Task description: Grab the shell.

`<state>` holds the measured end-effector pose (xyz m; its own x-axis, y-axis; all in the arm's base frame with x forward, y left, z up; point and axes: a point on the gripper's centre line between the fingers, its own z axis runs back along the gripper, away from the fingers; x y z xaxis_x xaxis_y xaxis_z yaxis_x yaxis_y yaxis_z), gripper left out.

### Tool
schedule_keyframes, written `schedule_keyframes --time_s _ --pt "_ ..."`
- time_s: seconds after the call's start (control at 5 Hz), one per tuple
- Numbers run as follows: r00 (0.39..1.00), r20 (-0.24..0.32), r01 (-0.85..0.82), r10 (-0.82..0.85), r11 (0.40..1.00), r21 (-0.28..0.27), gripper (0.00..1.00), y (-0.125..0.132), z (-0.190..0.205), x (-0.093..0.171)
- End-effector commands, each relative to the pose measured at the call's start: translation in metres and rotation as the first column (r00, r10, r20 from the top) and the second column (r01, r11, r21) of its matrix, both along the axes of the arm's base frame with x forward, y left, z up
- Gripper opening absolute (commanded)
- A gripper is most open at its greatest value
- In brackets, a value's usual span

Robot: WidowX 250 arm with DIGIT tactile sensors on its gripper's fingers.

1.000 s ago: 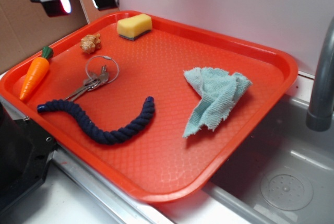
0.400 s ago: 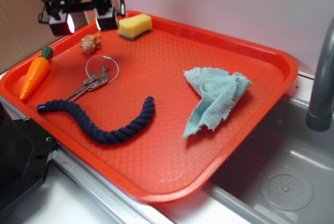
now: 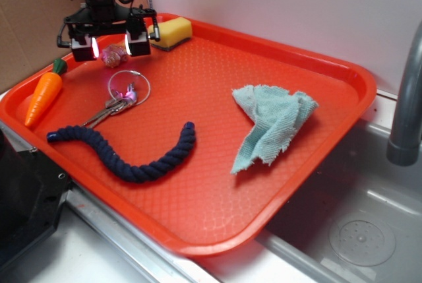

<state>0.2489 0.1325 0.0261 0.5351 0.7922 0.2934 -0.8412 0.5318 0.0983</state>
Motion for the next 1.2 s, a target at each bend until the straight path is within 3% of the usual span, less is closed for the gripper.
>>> schedule_keyframes --time_s 0.0,0.4,0.6,1.0 --pt "0.997 0.061 0.041 -0.040 0.999 -0.018 0.00 0.005 -0.001 0.006" --pt "0.997 0.056 0.060 -0.059 0.998 -0.020 0.00 0.001 0.004 0.008" --pt "0.987 0.052 0.156 -0.155 0.988 -0.021 0.00 -0.012 0.018 0.008" --pt "0.929 -0.036 0.357 -0.368 0.918 -0.172 0.00 -0.067 0.069 -0.001"
